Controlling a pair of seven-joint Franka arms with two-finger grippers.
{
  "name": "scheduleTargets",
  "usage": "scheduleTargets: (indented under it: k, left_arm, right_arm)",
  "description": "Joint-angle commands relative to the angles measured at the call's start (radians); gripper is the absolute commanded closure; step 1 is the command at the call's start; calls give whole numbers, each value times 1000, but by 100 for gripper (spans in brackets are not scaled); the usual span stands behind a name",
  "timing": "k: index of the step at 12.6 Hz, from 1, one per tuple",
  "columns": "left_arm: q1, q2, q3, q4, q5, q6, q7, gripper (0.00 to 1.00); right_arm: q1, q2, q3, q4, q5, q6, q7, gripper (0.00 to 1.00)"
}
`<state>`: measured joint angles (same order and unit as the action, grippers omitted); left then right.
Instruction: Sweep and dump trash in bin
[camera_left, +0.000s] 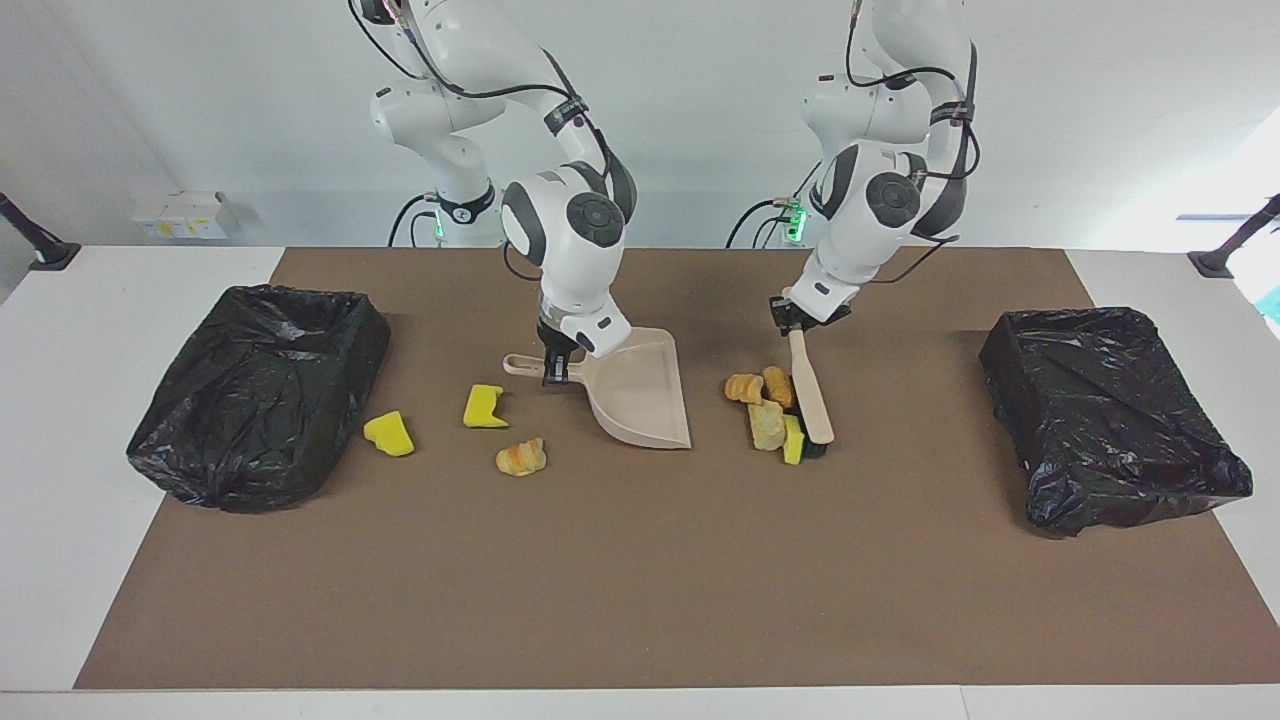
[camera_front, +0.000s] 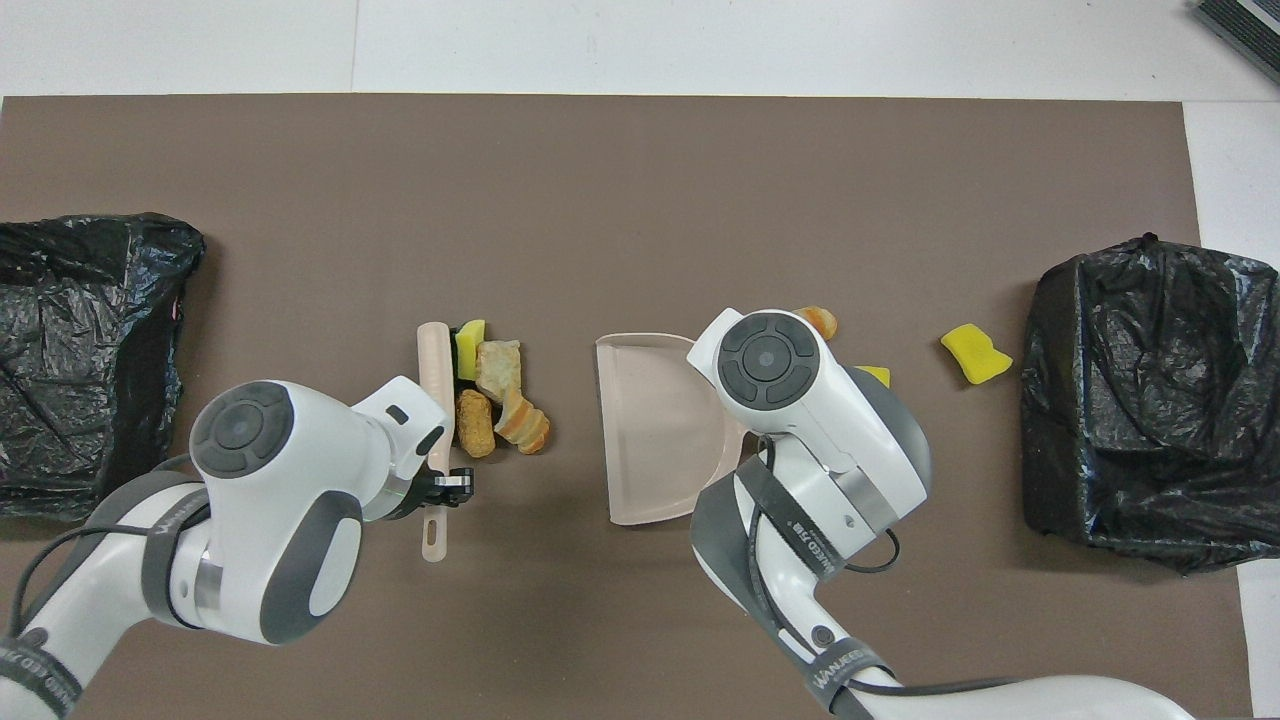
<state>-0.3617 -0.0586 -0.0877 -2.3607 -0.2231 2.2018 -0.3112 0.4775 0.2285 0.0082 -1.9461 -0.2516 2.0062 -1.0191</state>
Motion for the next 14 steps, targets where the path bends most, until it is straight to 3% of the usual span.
scheduleTargets:
  k: [1,7,10,14]
  left_arm:
    - [-94,31,13,26,-22,44,-28,100]
    - [-273,31,11,74,-146,44,-71,100]
    - [-302,28,9,101,-153,29,-97,100]
    - [-301,19,11,155,-177,-37,-300,100]
  right_arm:
    - [-8,-21,6,-13,-24,-26,-47,100]
    - [3,-6,6,-10,-11,20,-13,100]
    - [3,12,7,-10,-2,74,-1,100]
    - [0,21,9,15,29,78,-6,100]
